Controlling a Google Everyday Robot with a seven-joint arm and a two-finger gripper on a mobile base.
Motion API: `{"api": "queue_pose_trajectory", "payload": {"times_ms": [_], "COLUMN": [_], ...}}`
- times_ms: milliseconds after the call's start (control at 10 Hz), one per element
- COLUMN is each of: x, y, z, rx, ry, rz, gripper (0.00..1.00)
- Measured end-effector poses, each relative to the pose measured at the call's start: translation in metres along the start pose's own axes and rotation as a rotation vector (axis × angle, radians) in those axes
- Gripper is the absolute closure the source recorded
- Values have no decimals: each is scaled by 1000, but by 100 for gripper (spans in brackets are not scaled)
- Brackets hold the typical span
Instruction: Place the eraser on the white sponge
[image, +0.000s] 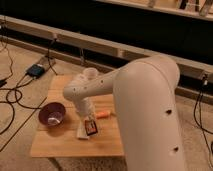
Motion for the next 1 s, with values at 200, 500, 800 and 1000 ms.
{"api": "queue_pose_trajectory", "payload": {"times_ms": [200, 500, 800, 1000], "x": [8, 16, 17, 12], "y": [19, 38, 36, 28], "z": [2, 8, 11, 9], "rx": [-9, -21, -15, -9], "ry": [-7, -11, -18, -36], "rz": [-9, -23, -10, 11], "gripper": [100, 85, 54, 36]}}
